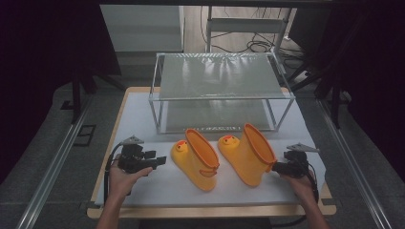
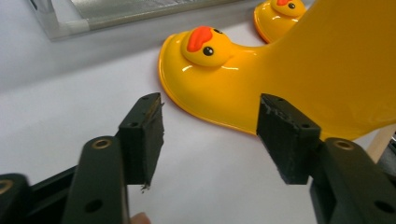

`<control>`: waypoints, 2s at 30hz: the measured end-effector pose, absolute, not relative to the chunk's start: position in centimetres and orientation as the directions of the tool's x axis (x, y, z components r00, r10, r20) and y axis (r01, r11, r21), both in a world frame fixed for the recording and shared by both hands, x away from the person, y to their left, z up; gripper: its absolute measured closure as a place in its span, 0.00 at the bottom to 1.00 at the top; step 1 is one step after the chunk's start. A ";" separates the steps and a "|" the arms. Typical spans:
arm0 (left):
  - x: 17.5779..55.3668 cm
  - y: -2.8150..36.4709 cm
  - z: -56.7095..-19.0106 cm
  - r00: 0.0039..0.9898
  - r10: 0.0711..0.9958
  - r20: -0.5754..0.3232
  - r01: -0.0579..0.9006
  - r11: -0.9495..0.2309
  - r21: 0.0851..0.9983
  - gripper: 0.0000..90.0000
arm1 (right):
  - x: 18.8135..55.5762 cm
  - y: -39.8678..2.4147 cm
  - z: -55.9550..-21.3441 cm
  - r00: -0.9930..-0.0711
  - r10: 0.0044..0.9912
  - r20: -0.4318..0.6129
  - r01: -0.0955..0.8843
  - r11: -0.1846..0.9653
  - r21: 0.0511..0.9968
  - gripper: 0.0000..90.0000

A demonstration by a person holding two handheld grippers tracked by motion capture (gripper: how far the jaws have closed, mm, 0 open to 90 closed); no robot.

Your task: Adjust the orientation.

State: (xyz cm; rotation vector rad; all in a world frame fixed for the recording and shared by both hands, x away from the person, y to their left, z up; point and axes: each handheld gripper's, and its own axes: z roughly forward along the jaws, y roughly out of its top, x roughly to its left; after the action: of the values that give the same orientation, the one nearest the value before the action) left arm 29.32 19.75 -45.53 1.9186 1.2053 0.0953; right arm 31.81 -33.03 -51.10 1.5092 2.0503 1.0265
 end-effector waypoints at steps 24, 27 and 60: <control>28.3 19.1 -45.4 0.521 0.773 -0.362 0.684 -0.126 0.718 1.00 | 31.1 -33.4 -51.3 -0.352 0.934 0.059 0.612 0.183 0.769 0.36; 28.3 18.7 -45.1 0.528 0.765 -0.369 0.681 -0.121 0.723 1.00 | 31.1 -33.5 -51.3 -0.346 0.936 0.067 0.616 0.173 0.768 0.36; 22.4 4.3 -48.7 0.739 0.623 -0.257 0.569 -0.371 0.734 1.00 | 31.0 -34.1 -51.7 -0.306 0.950 0.065 0.629 0.150 0.763 0.38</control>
State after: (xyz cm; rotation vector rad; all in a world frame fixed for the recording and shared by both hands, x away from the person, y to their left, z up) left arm 22.41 4.32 -48.74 2.0642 0.8984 0.0790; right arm 30.98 -34.08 -51.69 1.5033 1.9987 0.9881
